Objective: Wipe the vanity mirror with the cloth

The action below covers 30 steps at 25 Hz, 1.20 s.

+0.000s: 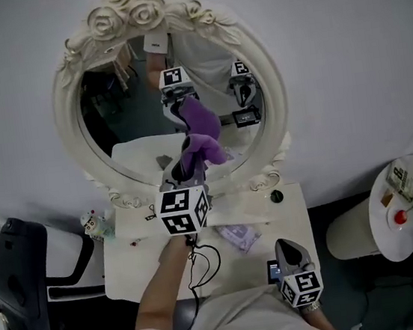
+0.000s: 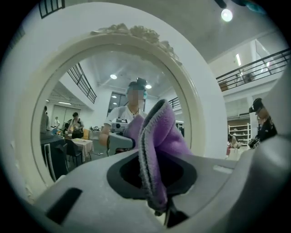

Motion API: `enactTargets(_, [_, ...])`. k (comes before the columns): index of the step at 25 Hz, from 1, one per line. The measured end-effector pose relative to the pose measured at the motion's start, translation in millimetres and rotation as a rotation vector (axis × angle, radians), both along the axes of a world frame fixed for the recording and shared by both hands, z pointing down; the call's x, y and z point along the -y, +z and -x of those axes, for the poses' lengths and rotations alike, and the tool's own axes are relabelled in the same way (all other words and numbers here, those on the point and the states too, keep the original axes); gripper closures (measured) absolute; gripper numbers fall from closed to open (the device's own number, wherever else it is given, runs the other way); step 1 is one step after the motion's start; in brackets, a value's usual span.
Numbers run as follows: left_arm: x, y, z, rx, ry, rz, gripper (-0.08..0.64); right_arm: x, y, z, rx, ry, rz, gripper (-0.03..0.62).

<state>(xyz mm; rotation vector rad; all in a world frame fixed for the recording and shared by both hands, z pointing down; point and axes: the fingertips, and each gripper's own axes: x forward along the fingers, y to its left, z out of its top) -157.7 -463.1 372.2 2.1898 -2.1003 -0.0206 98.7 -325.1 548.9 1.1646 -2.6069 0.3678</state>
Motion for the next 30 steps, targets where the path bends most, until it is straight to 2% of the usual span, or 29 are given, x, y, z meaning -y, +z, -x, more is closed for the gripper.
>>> enactTargets(4, [30,17,-56,0.005,0.084,0.013,0.505,2,1,-34,-0.001,0.084,0.002,0.584])
enactTargets(7, [47,33,-89,0.044,0.127,0.029,0.506,-3,2,-56,-0.003,0.153,0.007,0.584])
enactTargets(13, [68,54,-105,0.060,0.118,0.074,0.506,-16,8,-87,-0.012,0.273,0.025,0.584])
enactTargets(17, [69,58,-96,0.077,0.113,0.100,0.506,-23,11,-83,-0.011,0.297,0.039,0.584])
enactTargets(21, [60,59,-72,0.095,0.095,0.116,0.505,-27,9,-62,-0.010,0.274,0.037,0.584])
enactTargets(26, [38,63,-15,0.100,0.027,0.133,0.505,-28,8,-20,-0.008,0.202,0.043,0.584])
enactTargets(30, [13,69,46,0.109,-0.060,0.152,0.505,-29,6,23,-0.010,0.113,0.032,0.584])
